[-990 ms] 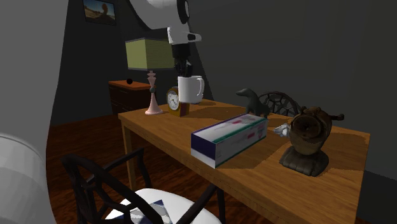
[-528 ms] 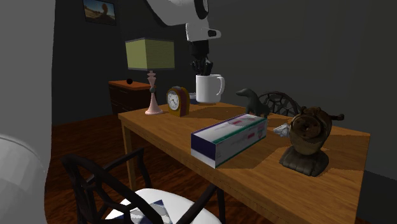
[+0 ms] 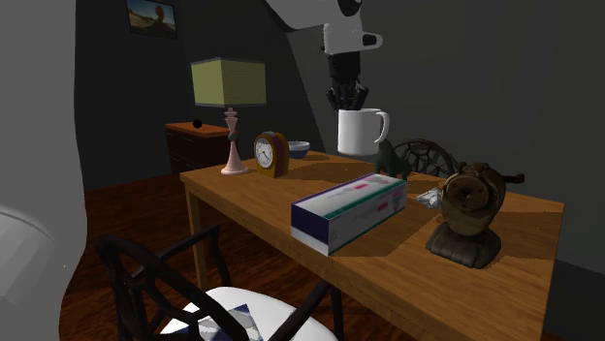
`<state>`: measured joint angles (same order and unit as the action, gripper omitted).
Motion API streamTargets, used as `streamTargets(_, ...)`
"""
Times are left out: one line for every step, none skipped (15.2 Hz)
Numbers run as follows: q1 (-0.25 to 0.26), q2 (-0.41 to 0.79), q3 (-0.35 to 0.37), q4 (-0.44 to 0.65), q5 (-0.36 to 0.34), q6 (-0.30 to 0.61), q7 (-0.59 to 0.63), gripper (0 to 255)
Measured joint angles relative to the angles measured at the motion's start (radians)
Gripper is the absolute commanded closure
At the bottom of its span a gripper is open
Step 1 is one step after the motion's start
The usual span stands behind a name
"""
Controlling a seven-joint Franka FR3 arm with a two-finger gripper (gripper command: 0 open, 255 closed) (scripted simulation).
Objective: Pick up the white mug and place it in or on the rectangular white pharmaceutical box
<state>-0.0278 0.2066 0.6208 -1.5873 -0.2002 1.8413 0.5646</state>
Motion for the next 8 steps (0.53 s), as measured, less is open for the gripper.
streamTargets(-0.006,0.009,-0.005,0.005,-0.004,0.004,-0.011,255)
streamTargets(-0.008,0.014,-0.008,-0.001,-0.006,0.014,-0.015,255)
streamTargets(-0.009,0.017,-0.009,-0.008,-0.008,0.024,-0.015,255)
streamTargets(-0.011,0.016,-0.010,-0.021,-0.008,0.036,-0.016,255)
streamTargets(-0.011,0.019,-0.011,-0.028,-0.010,0.045,-0.015,255)
streamTargets(-0.013,0.023,-0.012,-0.041,-0.013,0.061,-0.015,255)
streamTargets(-0.014,0.023,-0.013,-0.054,-0.013,0.074,-0.013,255)
streamTargets(-0.012,0.027,-0.013,-0.061,-0.017,0.084,-0.009,255)
